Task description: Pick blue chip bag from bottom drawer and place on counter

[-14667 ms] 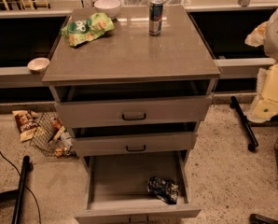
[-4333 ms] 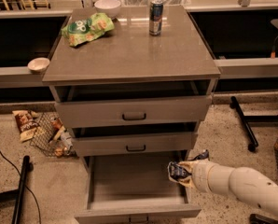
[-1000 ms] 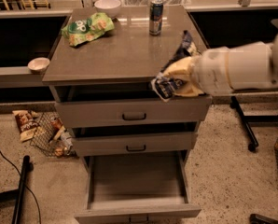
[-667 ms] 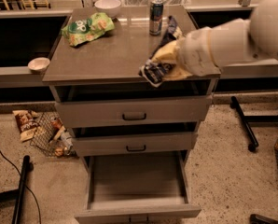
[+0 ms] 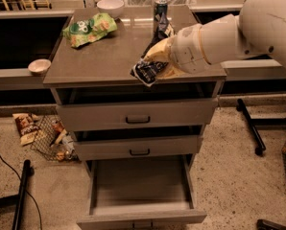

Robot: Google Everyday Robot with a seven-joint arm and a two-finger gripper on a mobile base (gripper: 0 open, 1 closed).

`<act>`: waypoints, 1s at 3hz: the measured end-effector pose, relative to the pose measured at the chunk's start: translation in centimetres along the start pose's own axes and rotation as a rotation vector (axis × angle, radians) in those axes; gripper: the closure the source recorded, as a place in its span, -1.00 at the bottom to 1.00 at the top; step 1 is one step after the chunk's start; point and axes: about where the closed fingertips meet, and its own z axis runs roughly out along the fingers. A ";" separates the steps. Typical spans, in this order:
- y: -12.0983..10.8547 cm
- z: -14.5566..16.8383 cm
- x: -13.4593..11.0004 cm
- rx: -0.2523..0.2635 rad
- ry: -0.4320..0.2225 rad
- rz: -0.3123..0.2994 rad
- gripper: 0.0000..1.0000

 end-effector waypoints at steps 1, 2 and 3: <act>0.0 0.7 1.4 -0.020 0.004 -0.006 1.00; 1.5 1.8 5.1 -0.074 -0.009 -0.009 1.00; 2.3 2.0 10.1 -0.096 -0.001 0.011 1.00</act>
Offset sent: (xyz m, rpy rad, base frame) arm 0.1260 -0.0443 0.0080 -0.1127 0.0179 -0.0199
